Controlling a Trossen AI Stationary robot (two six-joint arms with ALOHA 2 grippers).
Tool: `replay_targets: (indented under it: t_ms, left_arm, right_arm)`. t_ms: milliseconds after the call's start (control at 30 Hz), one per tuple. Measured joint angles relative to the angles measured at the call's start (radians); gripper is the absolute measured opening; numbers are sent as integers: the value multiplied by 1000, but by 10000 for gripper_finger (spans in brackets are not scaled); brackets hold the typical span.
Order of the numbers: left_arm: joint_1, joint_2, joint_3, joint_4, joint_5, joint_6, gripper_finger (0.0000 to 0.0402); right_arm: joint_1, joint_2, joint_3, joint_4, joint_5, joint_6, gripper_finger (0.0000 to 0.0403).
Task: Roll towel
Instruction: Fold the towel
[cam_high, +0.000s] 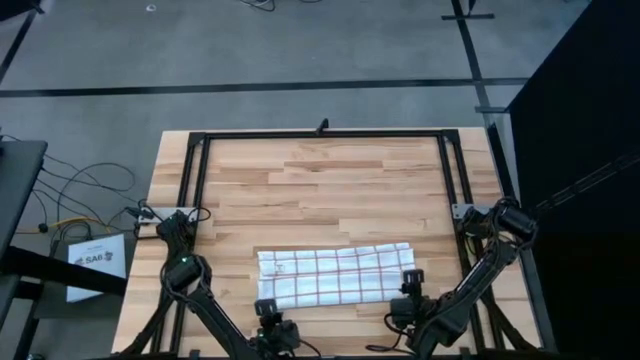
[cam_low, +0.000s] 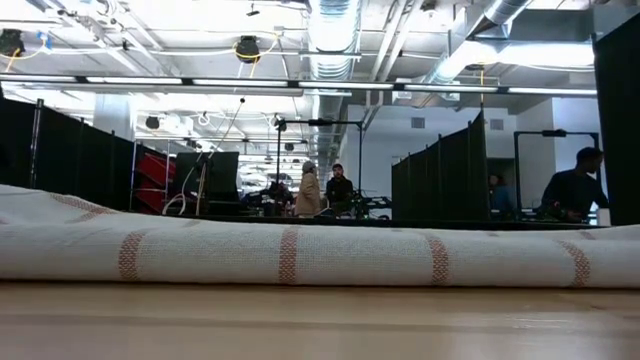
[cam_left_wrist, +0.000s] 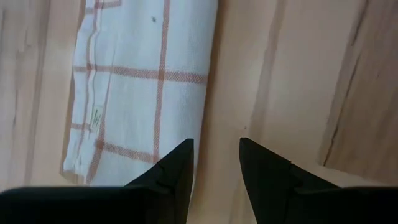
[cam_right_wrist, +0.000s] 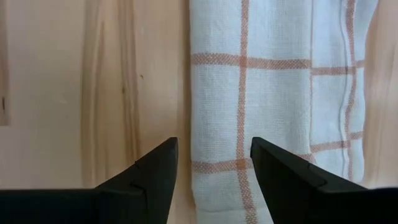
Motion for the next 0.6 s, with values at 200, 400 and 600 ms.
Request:
replay_targets:
  t_ms: [200,400,600]
  left_arm:
    - [23,0,-18,1,-3,15,114]
    - [39,1,-107,40,20,85,114]
    - [29,-3,-172,42,10,87,114]
  right_arm:
    - [-14,-1,0,-3,-5,-25,192]
    - [-33,0,-17,24,-4,-33,192]
    - [-37,1,-24,30,-5,-34,192]
